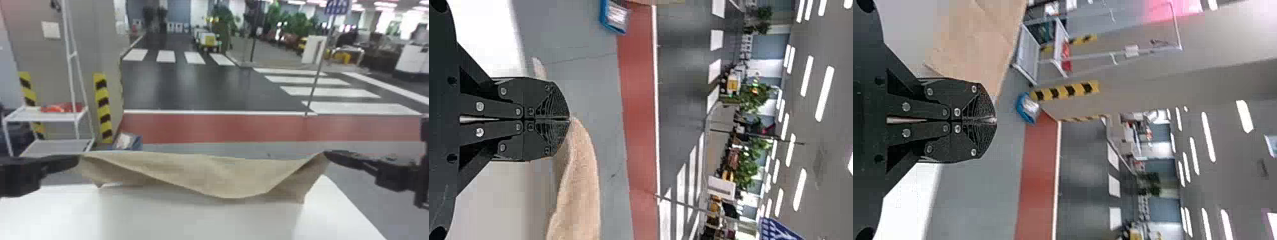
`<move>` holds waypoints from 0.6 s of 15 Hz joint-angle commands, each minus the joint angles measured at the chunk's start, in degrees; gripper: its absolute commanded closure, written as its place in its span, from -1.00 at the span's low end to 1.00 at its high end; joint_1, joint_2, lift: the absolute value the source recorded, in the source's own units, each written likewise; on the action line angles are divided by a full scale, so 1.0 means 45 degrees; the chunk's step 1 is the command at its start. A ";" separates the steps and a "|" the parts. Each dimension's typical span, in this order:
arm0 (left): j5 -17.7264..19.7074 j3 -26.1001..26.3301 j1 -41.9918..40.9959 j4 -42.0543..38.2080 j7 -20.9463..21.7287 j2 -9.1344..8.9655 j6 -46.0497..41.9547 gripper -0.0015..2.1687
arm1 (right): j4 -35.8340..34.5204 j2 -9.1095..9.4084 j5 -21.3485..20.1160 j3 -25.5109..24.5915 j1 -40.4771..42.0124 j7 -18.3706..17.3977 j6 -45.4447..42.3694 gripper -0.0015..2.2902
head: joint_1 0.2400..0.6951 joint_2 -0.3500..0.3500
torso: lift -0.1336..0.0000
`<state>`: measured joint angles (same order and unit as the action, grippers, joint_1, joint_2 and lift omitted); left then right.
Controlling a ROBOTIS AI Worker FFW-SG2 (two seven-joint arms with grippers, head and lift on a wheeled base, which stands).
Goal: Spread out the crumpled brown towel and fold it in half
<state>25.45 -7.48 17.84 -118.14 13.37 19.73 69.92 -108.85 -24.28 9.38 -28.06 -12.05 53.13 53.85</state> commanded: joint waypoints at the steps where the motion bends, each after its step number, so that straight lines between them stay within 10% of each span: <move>1: 0.0205 -0.2049 -0.4512 -0.2263 0.0447 0.0108 -0.1484 0.57 | -0.1651 0.0630 0.0376 -0.0777 0.3380 0.0714 -0.1584 0.04 | 0.19 -0.42 | -0.86; 5: 0.0068 -0.3221 -0.8515 -0.3103 0.1911 -0.0751 -0.3711 0.57 | -0.2158 0.1352 0.0220 -0.1129 0.6075 0.2101 -0.3459 0.04 | 1.00 -0.25 | -0.86; 9: -0.1260 -0.3514 -1.0137 -0.3161 0.2908 -0.1376 -0.4922 0.57 | -0.2022 0.1841 0.0024 -0.1929 0.7267 0.3331 -0.4749 0.04 | 1.00 -0.22 | -0.86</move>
<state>20.97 -22.33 -25.93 -132.23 25.90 13.85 48.26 -118.36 -16.56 9.62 -34.76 19.30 67.15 33.66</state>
